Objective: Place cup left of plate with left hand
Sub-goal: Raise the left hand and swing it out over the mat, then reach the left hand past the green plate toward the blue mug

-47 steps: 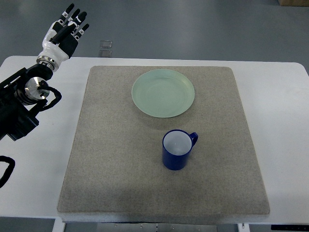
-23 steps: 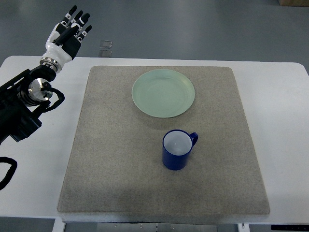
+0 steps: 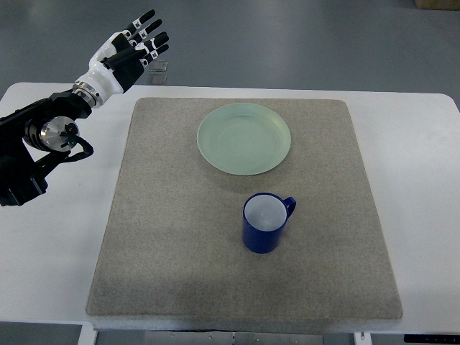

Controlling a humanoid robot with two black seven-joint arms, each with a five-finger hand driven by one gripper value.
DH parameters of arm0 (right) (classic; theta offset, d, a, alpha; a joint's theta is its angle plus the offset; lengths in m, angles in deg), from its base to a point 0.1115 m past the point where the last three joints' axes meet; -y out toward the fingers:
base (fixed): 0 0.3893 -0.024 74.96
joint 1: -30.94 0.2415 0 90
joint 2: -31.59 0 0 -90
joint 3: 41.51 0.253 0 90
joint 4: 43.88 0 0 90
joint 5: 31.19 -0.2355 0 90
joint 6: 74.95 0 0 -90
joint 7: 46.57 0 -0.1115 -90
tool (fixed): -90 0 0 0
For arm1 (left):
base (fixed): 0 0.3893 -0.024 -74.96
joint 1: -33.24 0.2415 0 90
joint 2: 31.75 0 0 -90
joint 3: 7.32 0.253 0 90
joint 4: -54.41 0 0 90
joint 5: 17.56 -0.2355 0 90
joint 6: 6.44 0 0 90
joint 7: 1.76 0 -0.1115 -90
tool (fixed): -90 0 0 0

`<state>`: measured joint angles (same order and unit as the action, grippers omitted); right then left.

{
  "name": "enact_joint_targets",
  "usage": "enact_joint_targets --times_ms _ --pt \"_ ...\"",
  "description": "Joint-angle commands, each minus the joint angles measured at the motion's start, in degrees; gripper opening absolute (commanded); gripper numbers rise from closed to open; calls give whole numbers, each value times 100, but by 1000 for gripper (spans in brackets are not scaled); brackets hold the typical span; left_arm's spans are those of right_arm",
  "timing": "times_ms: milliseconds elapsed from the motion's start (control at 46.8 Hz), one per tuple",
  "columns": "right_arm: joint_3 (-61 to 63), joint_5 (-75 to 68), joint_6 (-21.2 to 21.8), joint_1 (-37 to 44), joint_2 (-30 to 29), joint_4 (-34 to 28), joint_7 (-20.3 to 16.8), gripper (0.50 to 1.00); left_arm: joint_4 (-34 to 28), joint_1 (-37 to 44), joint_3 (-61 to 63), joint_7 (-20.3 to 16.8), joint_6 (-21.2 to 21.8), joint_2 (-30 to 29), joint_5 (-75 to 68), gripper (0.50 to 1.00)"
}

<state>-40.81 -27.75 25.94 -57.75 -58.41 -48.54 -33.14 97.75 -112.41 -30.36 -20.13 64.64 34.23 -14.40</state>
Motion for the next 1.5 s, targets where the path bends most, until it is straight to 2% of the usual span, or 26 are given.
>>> enact_joint_targets --times_ms 0,257,342,428,513,641,748,1090,1475 --pt "0 -1 0 1 0 0 2 932 236 1 238 -8 -68 -129 -78 996" --pt "0 -1 0 1 0 0 2 932 474 19 379 -8 -701 -489 -1045 996" --pt "0 -1 0 1 0 0 2 932 553 27 388 -8 -1034 -612 -1291 996" --pt "0 -1 0 1 0 0 2 932 790 45 388 -8 -1404 -831 -1563 996" --pt "0 -1 0 1 0 0 2 932 1132 89 397 -8 -1597 -1104 -1871 996" --pt "0 -1 0 1 0 0 2 932 1598 185 397 -17 -1609 -1403 -2389 996" --pt "0 -1 0 1 0 0 2 932 1810 317 397 -17 -1609 -1430 -2776 996" --pt "0 -1 0 1 0 0 2 932 2117 563 406 -17 -1609 -1272 -3400 996" --pt "0 -1 0 1 0 0 2 932 2074 766 406 -17 -1609 -832 -3832 996"
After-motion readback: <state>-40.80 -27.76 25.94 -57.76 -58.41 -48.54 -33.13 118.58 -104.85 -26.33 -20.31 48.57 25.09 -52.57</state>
